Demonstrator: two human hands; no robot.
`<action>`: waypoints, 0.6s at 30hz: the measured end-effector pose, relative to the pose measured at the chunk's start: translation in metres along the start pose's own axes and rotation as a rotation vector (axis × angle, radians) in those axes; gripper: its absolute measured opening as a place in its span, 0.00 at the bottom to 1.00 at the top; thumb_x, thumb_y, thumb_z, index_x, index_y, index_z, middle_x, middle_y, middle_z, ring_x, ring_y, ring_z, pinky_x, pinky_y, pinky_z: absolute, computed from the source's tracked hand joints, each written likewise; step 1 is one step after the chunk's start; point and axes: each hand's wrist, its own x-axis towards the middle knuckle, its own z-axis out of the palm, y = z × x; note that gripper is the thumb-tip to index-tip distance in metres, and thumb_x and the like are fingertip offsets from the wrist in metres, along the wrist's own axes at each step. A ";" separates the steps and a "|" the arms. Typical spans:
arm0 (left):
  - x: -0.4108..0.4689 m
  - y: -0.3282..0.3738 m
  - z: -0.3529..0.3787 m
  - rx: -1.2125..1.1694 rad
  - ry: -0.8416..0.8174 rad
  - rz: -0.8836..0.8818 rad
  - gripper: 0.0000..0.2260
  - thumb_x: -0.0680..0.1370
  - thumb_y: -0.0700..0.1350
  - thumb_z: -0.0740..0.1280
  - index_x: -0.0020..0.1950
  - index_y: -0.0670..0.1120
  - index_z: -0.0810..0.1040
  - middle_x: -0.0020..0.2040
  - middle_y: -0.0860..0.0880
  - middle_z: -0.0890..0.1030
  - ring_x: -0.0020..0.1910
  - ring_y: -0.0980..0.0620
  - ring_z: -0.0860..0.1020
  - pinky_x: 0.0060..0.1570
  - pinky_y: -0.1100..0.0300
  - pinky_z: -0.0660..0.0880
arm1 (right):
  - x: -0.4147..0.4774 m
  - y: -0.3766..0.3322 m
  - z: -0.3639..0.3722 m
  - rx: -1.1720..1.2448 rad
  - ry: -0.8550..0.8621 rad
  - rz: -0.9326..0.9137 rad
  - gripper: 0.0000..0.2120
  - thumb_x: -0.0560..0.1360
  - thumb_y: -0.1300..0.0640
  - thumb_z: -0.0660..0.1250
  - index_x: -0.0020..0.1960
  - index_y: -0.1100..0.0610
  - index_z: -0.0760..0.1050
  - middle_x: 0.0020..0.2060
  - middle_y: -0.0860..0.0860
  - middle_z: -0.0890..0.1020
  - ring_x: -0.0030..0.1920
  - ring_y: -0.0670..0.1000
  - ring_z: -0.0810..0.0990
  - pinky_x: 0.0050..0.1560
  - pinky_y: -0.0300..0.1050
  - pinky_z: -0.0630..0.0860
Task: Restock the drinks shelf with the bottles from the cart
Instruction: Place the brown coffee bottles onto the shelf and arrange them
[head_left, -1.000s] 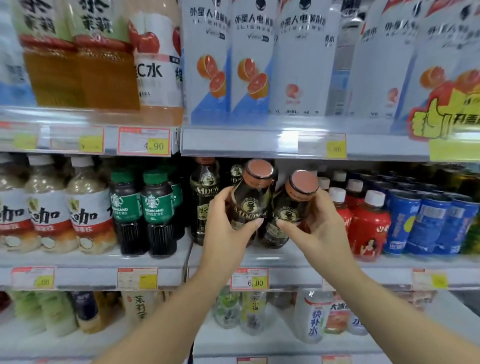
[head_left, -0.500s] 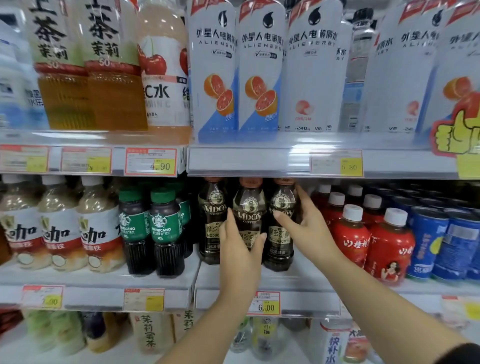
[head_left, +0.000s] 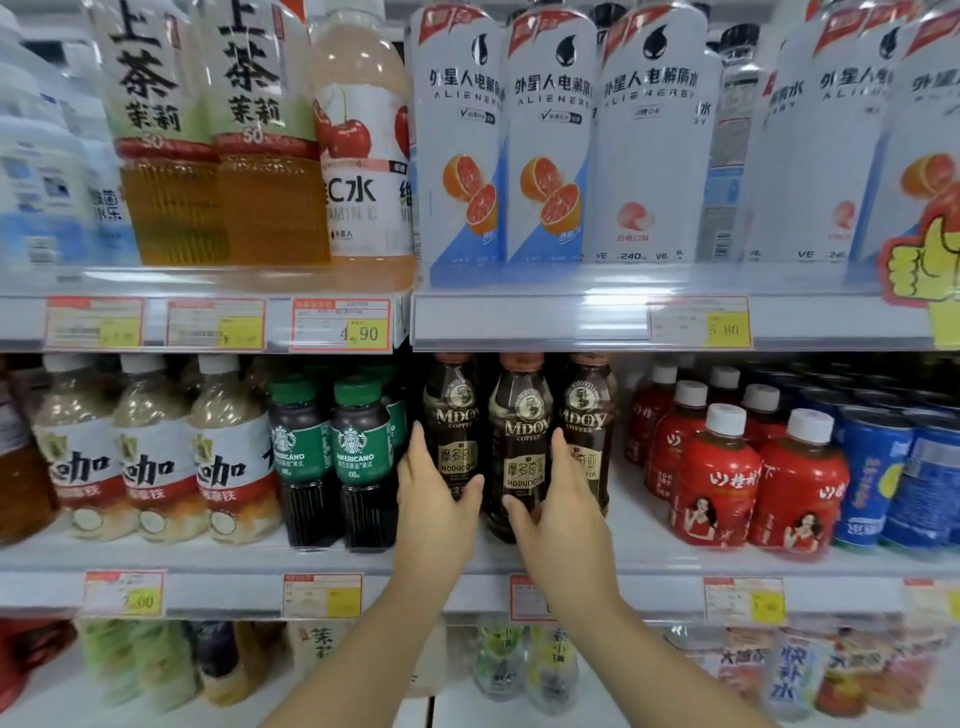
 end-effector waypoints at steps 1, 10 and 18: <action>0.003 0.000 0.000 -0.002 -0.020 -0.014 0.36 0.77 0.44 0.66 0.77 0.49 0.47 0.75 0.46 0.57 0.73 0.49 0.60 0.65 0.58 0.62 | 0.002 -0.002 0.002 -0.019 0.015 0.018 0.36 0.76 0.52 0.64 0.76 0.53 0.46 0.73 0.48 0.62 0.64 0.49 0.72 0.55 0.41 0.71; 0.014 -0.016 -0.005 0.017 0.011 0.041 0.27 0.78 0.39 0.64 0.75 0.46 0.57 0.70 0.45 0.67 0.67 0.48 0.68 0.60 0.60 0.66 | 0.007 -0.016 0.019 -0.083 0.147 0.118 0.32 0.76 0.52 0.65 0.75 0.54 0.55 0.67 0.49 0.66 0.62 0.51 0.73 0.55 0.44 0.72; 0.017 -0.024 -0.006 -0.014 0.003 0.067 0.26 0.78 0.38 0.64 0.74 0.46 0.59 0.68 0.45 0.70 0.65 0.48 0.70 0.60 0.59 0.67 | 0.012 -0.008 0.033 0.064 0.160 0.147 0.34 0.74 0.58 0.67 0.75 0.52 0.55 0.64 0.52 0.75 0.53 0.52 0.79 0.55 0.46 0.76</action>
